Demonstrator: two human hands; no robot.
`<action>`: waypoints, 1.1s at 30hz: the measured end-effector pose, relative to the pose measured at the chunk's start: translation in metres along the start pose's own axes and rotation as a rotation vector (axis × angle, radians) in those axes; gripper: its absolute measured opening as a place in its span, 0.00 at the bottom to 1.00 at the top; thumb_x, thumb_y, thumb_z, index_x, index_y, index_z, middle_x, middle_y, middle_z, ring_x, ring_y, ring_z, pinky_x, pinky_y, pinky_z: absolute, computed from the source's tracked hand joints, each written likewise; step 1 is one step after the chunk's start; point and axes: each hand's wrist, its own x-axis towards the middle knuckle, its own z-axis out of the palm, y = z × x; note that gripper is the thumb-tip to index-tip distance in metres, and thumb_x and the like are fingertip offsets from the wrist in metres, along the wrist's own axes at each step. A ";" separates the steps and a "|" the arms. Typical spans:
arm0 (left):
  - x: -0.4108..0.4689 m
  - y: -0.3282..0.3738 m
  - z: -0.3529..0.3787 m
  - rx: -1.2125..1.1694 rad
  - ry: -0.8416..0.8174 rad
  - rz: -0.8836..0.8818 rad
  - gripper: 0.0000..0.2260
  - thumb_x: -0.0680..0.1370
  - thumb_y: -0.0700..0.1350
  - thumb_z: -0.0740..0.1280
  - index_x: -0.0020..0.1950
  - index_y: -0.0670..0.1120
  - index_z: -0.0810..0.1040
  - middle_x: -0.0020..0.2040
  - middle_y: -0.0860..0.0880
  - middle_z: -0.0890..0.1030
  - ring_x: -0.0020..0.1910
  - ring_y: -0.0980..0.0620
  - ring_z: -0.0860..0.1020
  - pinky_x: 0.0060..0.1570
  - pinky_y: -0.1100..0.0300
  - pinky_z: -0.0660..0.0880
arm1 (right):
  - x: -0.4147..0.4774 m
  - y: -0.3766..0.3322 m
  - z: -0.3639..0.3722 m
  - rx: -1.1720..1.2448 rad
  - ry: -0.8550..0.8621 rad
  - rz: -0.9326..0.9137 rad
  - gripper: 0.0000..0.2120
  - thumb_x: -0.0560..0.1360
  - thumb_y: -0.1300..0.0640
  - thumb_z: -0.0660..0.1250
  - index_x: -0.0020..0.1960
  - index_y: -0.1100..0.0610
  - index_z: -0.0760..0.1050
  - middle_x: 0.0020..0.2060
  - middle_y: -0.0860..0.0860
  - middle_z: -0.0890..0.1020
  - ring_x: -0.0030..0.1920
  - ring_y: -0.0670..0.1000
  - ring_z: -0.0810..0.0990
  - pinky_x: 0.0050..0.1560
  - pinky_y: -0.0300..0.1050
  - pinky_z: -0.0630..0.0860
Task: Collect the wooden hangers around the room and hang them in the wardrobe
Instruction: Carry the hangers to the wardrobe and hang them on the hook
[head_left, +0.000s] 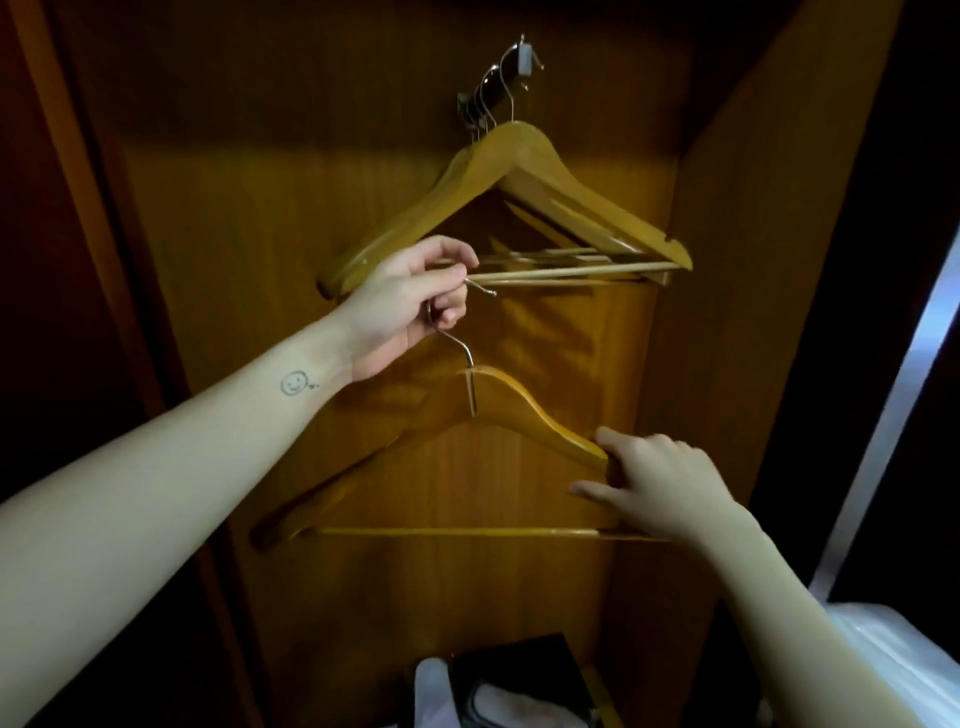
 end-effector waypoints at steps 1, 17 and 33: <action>0.003 0.006 -0.001 0.036 -0.011 0.008 0.08 0.82 0.37 0.57 0.53 0.45 0.74 0.31 0.52 0.69 0.34 0.55 0.70 0.38 0.61 0.69 | 0.000 0.004 -0.003 0.001 0.040 -0.006 0.18 0.75 0.34 0.58 0.54 0.47 0.68 0.34 0.43 0.73 0.37 0.46 0.77 0.40 0.41 0.77; 0.017 -0.017 -0.060 0.921 -0.130 -0.093 0.26 0.73 0.62 0.62 0.69 0.58 0.64 0.61 0.57 0.75 0.57 0.60 0.76 0.58 0.58 0.77 | 0.091 0.052 -0.055 0.360 0.044 -0.138 0.09 0.78 0.47 0.61 0.51 0.52 0.73 0.34 0.48 0.75 0.32 0.44 0.74 0.34 0.39 0.70; 0.075 -0.003 -0.086 1.391 0.381 0.319 0.21 0.80 0.51 0.60 0.73 0.55 0.65 0.52 0.54 0.74 0.43 0.55 0.76 0.39 0.59 0.78 | 0.207 0.075 -0.105 0.013 0.442 -0.218 0.19 0.75 0.36 0.60 0.60 0.45 0.69 0.39 0.44 0.76 0.38 0.48 0.78 0.38 0.48 0.80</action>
